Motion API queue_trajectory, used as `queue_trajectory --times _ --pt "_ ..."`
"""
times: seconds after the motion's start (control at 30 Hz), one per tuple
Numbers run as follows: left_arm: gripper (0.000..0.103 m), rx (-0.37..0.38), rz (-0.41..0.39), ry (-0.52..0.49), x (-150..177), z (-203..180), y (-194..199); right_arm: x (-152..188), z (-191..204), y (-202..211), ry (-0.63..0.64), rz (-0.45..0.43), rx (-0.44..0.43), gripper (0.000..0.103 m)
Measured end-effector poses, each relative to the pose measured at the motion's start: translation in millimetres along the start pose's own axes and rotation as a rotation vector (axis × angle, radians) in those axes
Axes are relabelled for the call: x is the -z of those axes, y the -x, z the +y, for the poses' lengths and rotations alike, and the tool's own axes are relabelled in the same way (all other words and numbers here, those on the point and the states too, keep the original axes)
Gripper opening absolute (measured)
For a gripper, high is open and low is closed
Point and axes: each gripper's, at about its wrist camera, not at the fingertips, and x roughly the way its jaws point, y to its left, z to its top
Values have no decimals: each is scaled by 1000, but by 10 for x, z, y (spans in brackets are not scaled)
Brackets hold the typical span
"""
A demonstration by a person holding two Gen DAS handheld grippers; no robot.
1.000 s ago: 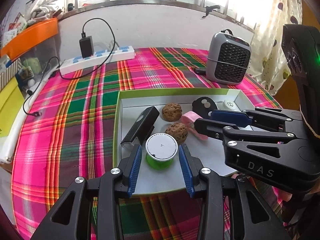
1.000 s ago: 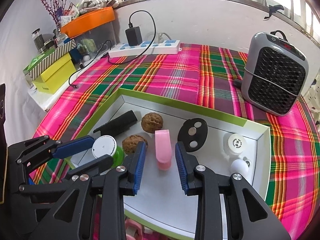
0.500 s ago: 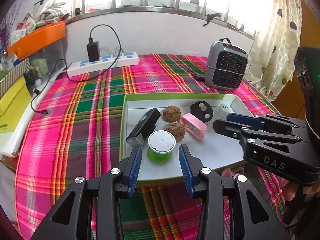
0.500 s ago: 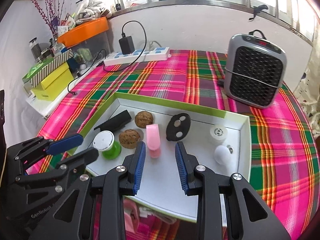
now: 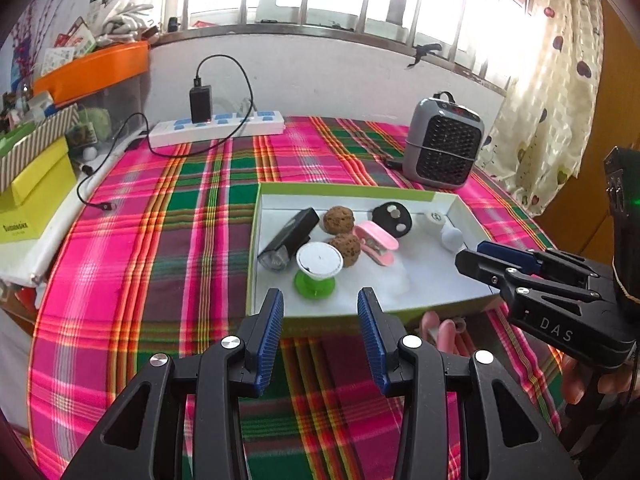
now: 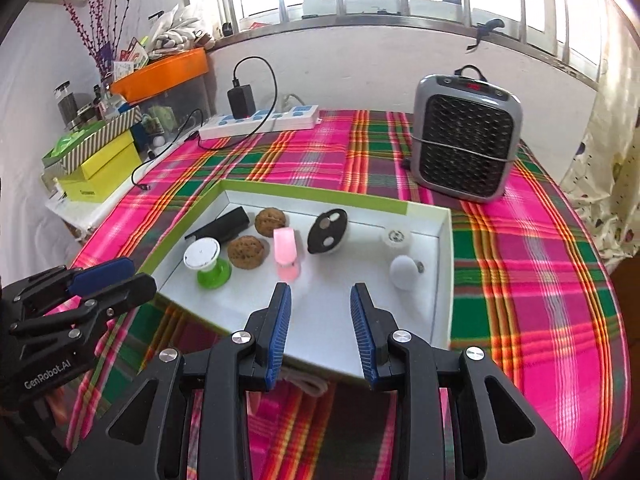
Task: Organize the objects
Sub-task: 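Lower and open the right tool to drop the pink clip while the left tool releases the container, then withdraw both tools toward the pink hook clip and white cable beside the box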
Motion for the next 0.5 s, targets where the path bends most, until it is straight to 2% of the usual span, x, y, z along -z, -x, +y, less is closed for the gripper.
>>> queue_trajectory --times 0.17,0.5 --pt "37 18 11 -6 83 -64 42 97 -13 114 -5 -17 11 40" --pt "37 142 74 -50 220 -315 -16 360 -78 274 -20 -18 30 41"
